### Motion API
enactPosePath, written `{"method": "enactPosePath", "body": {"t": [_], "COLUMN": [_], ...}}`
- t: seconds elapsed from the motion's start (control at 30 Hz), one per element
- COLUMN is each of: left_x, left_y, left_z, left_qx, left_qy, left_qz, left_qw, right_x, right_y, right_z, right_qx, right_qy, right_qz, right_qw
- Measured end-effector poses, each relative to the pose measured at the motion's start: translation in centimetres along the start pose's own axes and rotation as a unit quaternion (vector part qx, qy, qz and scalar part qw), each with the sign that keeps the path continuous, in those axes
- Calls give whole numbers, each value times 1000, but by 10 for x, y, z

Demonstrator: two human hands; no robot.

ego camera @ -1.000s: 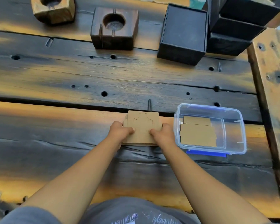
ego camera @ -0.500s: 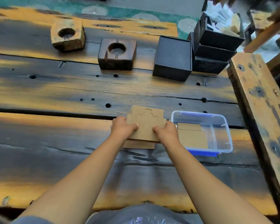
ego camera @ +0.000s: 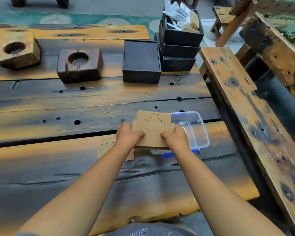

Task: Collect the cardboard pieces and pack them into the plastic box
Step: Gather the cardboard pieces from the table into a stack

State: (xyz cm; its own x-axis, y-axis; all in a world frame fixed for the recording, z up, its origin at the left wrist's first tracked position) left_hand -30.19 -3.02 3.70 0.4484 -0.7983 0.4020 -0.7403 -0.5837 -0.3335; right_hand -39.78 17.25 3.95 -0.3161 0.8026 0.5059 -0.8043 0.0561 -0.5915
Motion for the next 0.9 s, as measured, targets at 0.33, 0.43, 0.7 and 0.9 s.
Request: {"method": "enactPosePath", "body": {"t": [0.33, 0.43, 0.7, 0.9], "left_x": [-93, -99, -123, -151], "left_y": [-1, -1, 17, 22], "left_z": [-31, -27, -6, 19], "left_qx": [32, 47, 86, 139], "left_qy": [12, 21, 123, 153], "left_qz": [-17, -25, 36, 76], "left_qw": [999, 998, 988, 975], "right_x": [69, 67, 54, 53], "right_y": [74, 84, 106, 125], "right_z": [-12, -11, -25, -44], "right_qx": [6, 8, -22, -49], "right_qy": [-33, -47, -102, -146], "right_qz": [41, 66, 80, 77], "right_qw": [999, 997, 991, 985]}}
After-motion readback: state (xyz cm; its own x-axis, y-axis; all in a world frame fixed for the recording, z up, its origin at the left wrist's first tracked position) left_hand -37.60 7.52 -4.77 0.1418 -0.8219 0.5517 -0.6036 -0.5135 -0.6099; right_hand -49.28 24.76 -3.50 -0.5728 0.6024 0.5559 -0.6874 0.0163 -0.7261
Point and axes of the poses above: each hand's wrist, its own y-axis towards the middle knuckle, its own x-axis out of the back of the hand, z = x × y, the point moved 10 cm from there along y, towards the middle knuckle, and after that the axes turned 12 degrees about -x, right-handed, at the moved point
